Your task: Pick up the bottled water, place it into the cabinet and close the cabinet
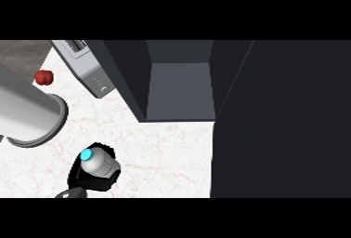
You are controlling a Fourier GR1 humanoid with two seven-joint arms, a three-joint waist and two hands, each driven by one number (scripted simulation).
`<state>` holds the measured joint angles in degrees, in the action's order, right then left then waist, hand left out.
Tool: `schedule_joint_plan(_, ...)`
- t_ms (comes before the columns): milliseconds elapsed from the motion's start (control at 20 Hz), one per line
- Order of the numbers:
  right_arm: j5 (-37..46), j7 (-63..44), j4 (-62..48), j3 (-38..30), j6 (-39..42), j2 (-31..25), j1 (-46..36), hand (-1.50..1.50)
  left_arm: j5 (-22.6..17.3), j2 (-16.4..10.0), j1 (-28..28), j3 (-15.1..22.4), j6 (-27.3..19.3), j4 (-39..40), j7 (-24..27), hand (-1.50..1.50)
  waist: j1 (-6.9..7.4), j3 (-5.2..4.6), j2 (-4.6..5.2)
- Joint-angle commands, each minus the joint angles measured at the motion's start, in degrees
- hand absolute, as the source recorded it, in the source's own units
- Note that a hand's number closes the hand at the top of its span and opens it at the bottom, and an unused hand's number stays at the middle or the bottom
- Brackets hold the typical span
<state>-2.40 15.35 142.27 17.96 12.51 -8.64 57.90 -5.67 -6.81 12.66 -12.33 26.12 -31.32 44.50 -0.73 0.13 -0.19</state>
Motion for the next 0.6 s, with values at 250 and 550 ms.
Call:
schedule_joint_plan(250, -3.1, 1.1, 4.2, -1.4, 1.5, -1.9, 4.2, -1.5, -7.7, 6.7, -1.2, 4.6, -11.6, -6.6, 3.1, 1.5, 0.08, -0.1, -0.18)
schedule_joint_plan(550, -5.0, -1.9, 6.9, -2.4, 1.3, -2.4, 4.0, -1.5, -17.1, 6.8, 1.4, 14.8, -17.4, -11.7, -2.5, 1.5, 0.0, -0.13, -0.07)
